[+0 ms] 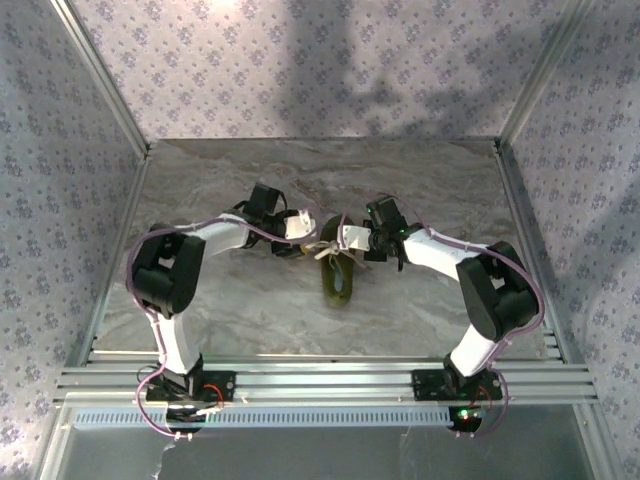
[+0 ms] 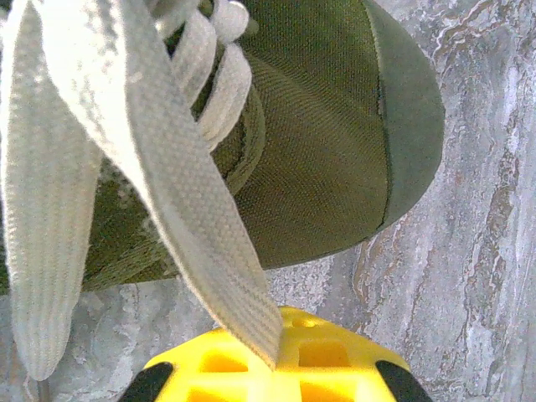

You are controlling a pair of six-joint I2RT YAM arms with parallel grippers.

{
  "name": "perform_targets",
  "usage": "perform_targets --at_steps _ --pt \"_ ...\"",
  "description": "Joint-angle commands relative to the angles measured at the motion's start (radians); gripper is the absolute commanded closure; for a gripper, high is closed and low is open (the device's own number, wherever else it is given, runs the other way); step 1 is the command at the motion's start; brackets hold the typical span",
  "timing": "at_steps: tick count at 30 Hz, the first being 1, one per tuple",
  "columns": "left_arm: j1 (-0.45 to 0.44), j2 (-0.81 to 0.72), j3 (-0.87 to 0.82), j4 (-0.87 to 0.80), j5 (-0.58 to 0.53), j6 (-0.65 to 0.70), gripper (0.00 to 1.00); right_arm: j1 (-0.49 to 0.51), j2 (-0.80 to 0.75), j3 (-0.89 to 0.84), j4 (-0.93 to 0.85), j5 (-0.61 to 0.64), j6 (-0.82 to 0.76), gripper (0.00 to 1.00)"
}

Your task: Tie the shoes

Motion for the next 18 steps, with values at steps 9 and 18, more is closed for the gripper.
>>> perform_targets --at_steps 9,18 --pt "-0.054 0.114 0.13 -0.081 0.04 0.074 0.33 0.002 -0.034 -0.01 -0.054 0.003 0.026 1.0" --pt "-0.045 0.068 0.109 -0.126 0.031 0.096 0.99 -0.01 -0.048 -0.03 -0.057 -0.013 0.051 1.0"
